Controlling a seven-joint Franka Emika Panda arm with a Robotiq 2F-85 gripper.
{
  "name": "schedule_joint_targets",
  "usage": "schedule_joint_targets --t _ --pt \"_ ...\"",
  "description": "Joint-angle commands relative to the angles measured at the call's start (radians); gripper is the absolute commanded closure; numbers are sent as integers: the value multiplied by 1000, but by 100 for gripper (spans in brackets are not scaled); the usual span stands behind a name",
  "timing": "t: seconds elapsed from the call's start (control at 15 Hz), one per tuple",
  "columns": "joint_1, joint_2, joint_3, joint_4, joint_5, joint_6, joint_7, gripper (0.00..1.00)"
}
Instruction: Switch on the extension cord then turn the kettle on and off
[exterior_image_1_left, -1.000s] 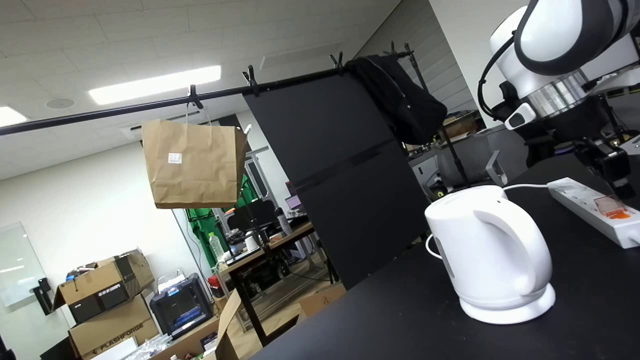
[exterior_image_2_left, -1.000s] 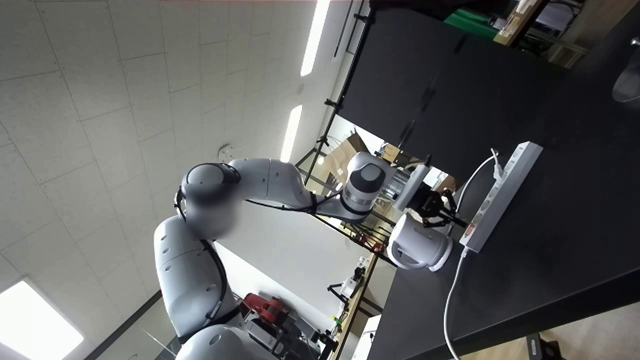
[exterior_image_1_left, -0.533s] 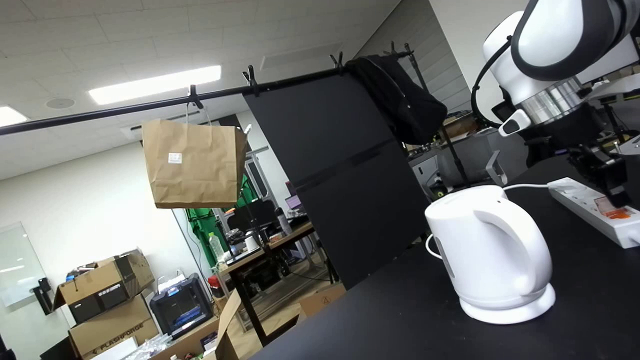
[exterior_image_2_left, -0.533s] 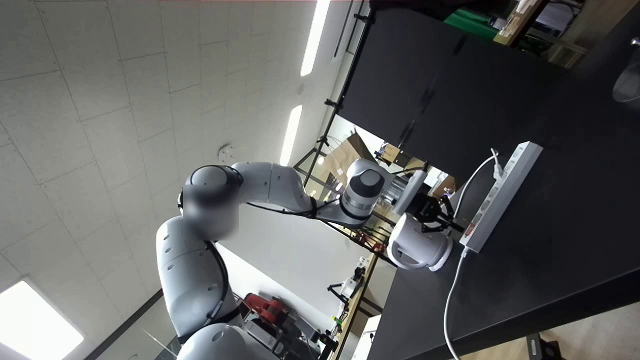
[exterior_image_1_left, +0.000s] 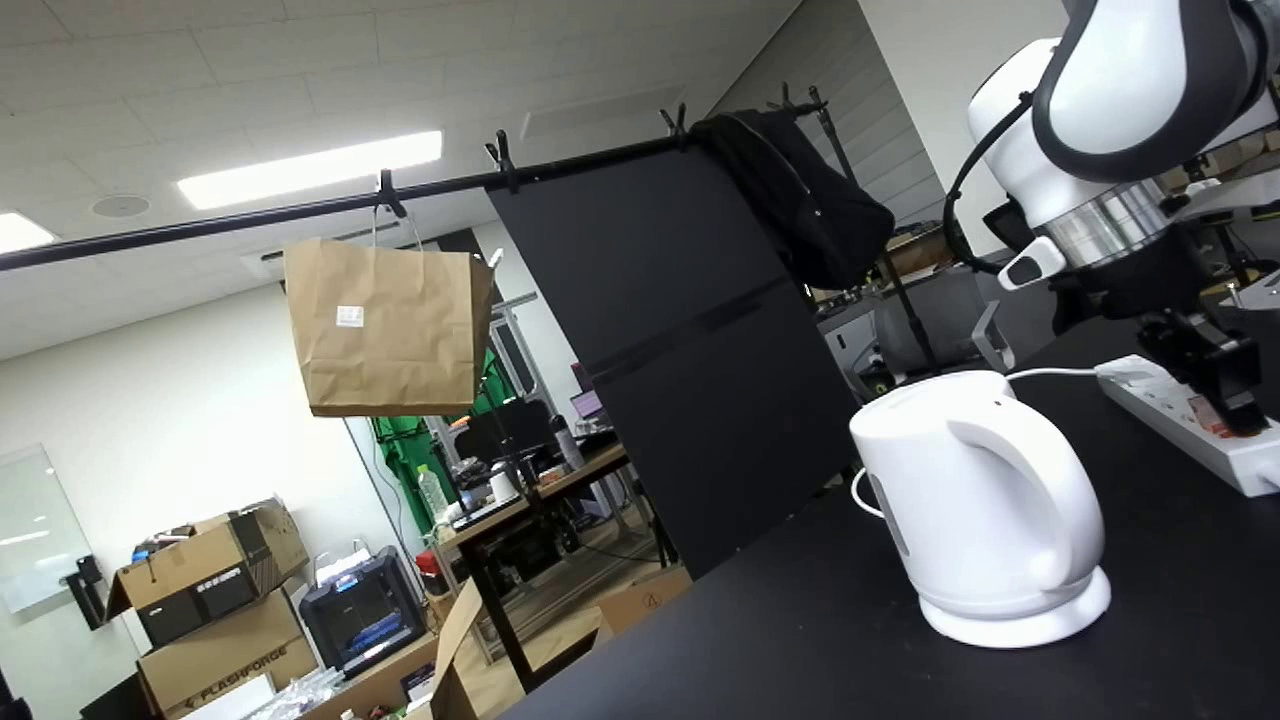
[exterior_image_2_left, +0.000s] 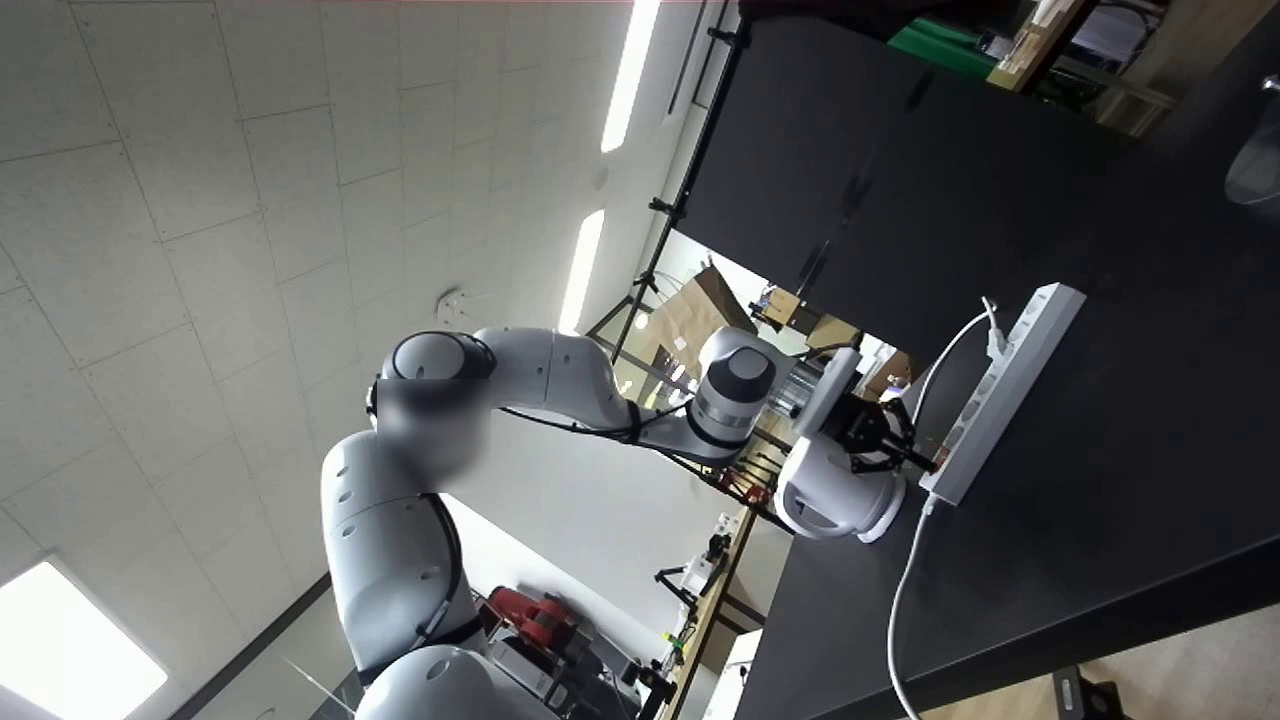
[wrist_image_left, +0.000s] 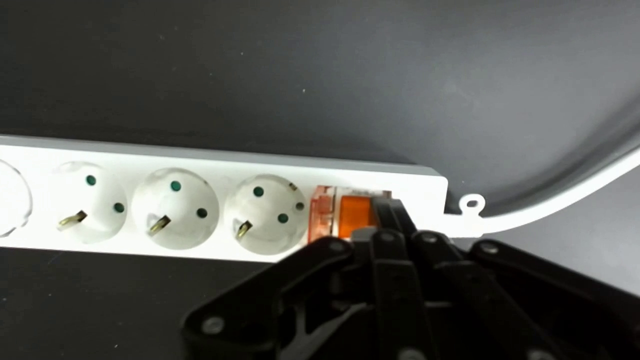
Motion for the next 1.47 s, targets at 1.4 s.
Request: schedule_joint_targets --t 1.4 --pt "-99 9 22 -124 33 278 -11 100"
